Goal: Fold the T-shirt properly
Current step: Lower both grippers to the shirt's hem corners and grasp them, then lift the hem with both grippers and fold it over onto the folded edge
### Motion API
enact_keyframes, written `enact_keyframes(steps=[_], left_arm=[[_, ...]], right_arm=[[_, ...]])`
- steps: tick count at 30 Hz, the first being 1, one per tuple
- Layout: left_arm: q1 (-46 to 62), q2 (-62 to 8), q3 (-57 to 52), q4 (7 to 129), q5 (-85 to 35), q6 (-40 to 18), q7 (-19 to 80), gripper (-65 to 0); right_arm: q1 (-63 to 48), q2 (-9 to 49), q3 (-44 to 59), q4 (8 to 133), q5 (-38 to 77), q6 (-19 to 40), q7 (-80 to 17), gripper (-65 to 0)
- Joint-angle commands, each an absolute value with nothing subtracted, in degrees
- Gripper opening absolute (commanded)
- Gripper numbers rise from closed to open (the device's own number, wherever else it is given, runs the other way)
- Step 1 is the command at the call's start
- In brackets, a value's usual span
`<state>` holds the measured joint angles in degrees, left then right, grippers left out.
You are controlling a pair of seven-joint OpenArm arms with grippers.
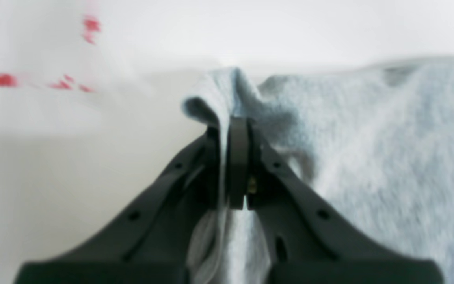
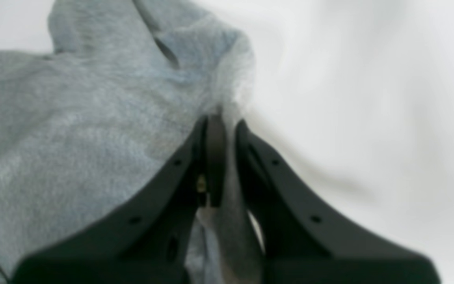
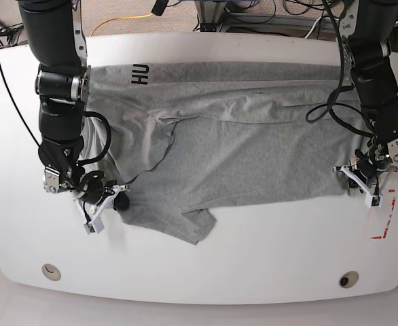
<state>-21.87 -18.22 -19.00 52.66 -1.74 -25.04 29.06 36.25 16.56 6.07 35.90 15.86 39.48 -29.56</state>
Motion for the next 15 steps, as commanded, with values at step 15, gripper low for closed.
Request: enact_keyframes(steps=[15], left_arm=[[-18.9,-16.0,-24.8,72.9,-2.1,-39.5,35.6,-65.0]], right_arm=[[29.6,20.4,9.9,62.9,16.9,40.0,-40.6,-65.0]])
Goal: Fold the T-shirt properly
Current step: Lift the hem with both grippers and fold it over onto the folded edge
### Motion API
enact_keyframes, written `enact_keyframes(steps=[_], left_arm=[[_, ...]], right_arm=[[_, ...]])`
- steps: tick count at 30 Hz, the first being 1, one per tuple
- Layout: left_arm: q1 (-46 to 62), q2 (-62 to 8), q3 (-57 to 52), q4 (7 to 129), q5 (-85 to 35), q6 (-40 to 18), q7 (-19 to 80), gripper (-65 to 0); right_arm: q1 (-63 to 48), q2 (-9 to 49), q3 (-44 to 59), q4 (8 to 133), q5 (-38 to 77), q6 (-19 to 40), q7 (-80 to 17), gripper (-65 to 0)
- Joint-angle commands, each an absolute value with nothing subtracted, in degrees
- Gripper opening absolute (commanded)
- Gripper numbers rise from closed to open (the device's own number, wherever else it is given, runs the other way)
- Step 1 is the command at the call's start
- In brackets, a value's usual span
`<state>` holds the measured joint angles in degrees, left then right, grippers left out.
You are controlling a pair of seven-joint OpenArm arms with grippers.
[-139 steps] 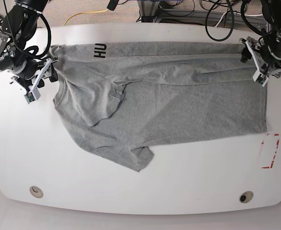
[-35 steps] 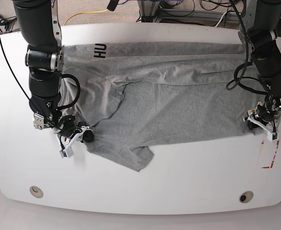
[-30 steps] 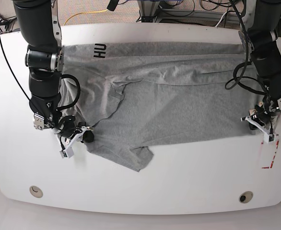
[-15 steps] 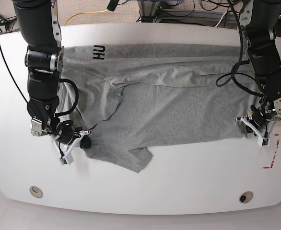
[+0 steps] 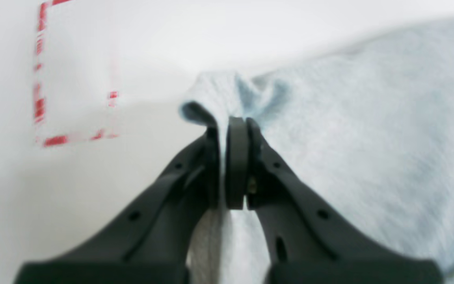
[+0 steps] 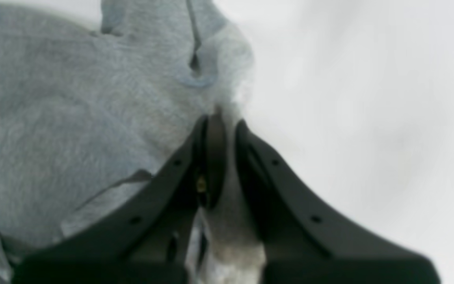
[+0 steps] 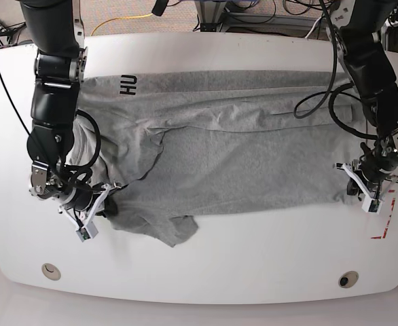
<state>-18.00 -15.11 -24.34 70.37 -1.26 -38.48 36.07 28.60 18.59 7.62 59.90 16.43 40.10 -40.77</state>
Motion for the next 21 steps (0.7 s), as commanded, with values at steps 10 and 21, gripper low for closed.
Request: enact_keyframes(steps=[10,21], left_arm=[[-13.2,-15.9,-25.3,81.0,-2.2,-40.0,36.9,-65.0],[-5.6,-15.8,-25.3,93.5,-2.2,-40.0,40.1,-65.0]], right_arm=[[23.9,21.1,16.9,73.0,16.9,40.0,-46.7,-65.0],[16.6,20.6,24.4,83.7,16.9,40.0,-51.3,-65.0]])
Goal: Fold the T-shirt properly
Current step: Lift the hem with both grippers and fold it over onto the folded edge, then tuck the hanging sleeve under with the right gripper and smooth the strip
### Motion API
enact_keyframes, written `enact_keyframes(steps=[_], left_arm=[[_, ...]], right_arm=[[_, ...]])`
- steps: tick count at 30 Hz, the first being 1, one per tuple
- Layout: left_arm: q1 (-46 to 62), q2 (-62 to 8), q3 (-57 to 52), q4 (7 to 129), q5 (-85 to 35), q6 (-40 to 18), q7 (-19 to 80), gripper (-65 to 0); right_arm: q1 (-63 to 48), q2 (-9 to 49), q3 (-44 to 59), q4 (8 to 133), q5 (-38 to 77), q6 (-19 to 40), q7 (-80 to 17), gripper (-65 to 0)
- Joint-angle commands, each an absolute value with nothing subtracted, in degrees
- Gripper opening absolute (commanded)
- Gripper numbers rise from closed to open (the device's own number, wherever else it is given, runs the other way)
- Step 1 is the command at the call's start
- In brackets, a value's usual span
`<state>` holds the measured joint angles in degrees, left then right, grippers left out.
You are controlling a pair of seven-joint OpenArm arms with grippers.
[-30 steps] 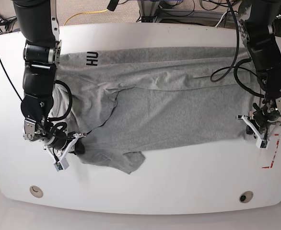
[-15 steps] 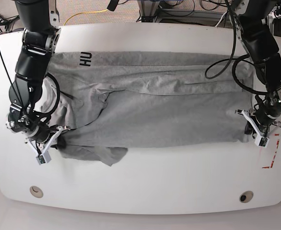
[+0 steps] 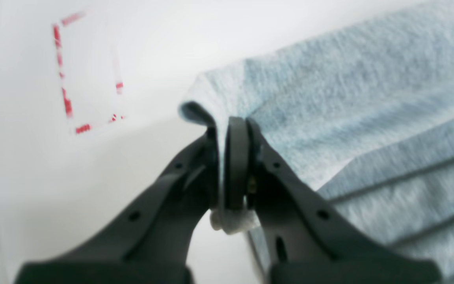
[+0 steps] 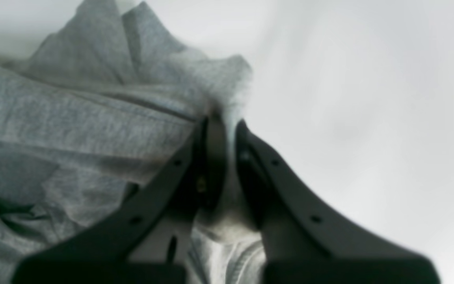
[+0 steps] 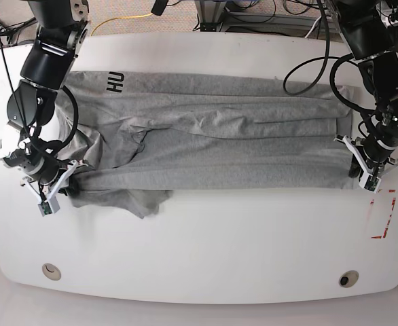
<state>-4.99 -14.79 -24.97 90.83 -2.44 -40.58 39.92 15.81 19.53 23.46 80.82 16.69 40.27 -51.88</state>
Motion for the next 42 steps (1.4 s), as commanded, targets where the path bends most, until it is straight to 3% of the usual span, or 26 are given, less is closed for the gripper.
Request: enact_keyframes(steps=[1,15,27,29,31,34,37,39,42], left_arm=[[-5.0,-15.8,-25.4,94.4,-2.2,-40.0,40.7,-65.0],[4.4,-15.9,-27.0,99.4,-2.2,-40.0,42.4,-65.0],[6.5,-16.4,-27.7,93.9,-2.0,-40.0,42.5,-65.0],[7.1,-17.2,-27.1,93.8,-2.0,-40.0,42.5,-59.0],[7.9,-17.7,-25.9,93.9,-2.1,-40.0,42.5,-49.4],[8.7,-17.5,-25.2,93.9,-2.1,-40.0,42.6,-31.8],[8.6,-17.5,-25.1,93.9,-2.1,-40.0,44.9,-21.4],[8.3,-17.5,-25.2,93.9,-2.1,-40.0,47.3,-21.2],[6.8,-17.5,-25.5,96.1,-2.2,-40.0,49.9,-23.7]], right_arm=[[15.8,20.5,24.9,85.0,16.9,40.0,-51.6,-65.0],[1.8,17.9,33.1,101.6,17.1,40.0,-58.7,-63.7],[-9.5,16.6,33.4,102.9,21.6,40.0,-59.1,-63.3],[-10.0,16.6,33.4,103.2,21.3,40.0,-59.1,-58.3],[-10.8,16.6,33.5,103.4,21.7,40.0,-59.2,-47.9],[-11.6,16.8,33.5,105.6,23.2,40.0,-59.2,-25.4],[-12.4,16.7,35.6,109.2,25.2,40.0,-59.9,-7.3],[-12.4,16.5,37.8,111.0,27.1,40.0,-60.4,-3.5],[-11.1,16.6,39.2,111.5,31.7,40.0,-60.9,-6.5]])
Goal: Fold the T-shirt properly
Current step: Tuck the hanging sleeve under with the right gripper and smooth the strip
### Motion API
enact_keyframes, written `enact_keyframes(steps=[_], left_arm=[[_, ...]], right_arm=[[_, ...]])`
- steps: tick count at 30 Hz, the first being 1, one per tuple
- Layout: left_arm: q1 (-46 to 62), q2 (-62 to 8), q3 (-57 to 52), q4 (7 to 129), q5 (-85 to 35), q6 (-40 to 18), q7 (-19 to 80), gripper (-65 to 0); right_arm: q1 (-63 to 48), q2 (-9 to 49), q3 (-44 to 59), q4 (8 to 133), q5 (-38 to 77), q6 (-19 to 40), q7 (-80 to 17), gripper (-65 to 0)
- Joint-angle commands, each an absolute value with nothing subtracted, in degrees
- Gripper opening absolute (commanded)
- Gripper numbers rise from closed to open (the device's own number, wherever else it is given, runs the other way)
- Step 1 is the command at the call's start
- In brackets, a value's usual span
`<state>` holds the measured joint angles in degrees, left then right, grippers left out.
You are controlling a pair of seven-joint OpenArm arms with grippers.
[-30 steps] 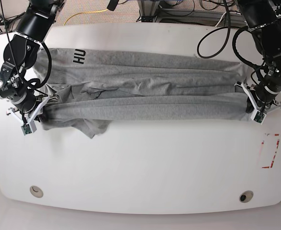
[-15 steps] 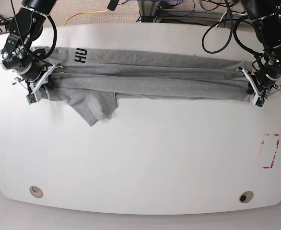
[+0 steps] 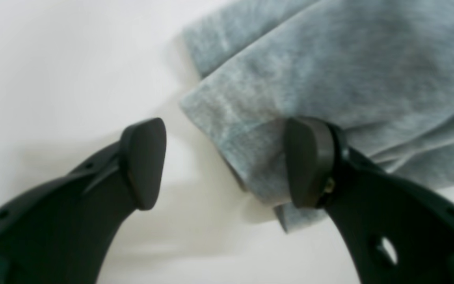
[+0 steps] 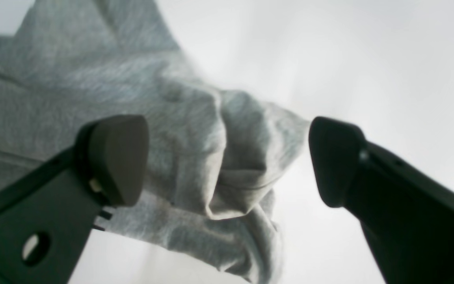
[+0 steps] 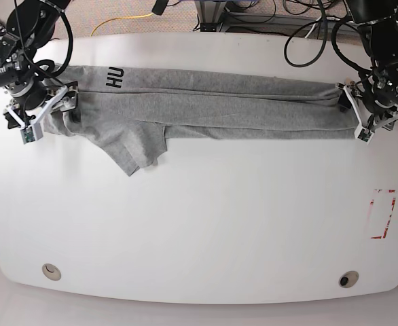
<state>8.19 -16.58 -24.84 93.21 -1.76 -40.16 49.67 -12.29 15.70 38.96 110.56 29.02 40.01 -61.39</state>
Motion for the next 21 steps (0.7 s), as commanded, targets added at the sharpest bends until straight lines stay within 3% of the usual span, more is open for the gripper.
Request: enact_keyframes(steps=[1,9,16,21], left_arm=[[6.5,-17.5,-25.9,97.5,-2.2,-40.0,50.4,-24.2],[6.1,-14.8,-27.3,106.3,-2.9,-40.0,51.0,-24.2],[6.3,-12.3,-24.8,108.2,-2.9,-40.0,51.0,-24.2],[8.3,-11.6,-23.6,108.4,-2.7,-40.0,51.0,-24.2]], right_arm=[[-10.5,16.7,39.2,111.4,32.6,40.0,-61.0,-7.8],[1.3,16.6,32.7,102.5,29.2,40.0,-66.3,-14.1],[12.0,16.5,23.7,87.1,25.1,40.0,-65.7,-14.0],[14.9,16.5,18.2,78.0,25.1,40.0,-60.0,-14.0]])
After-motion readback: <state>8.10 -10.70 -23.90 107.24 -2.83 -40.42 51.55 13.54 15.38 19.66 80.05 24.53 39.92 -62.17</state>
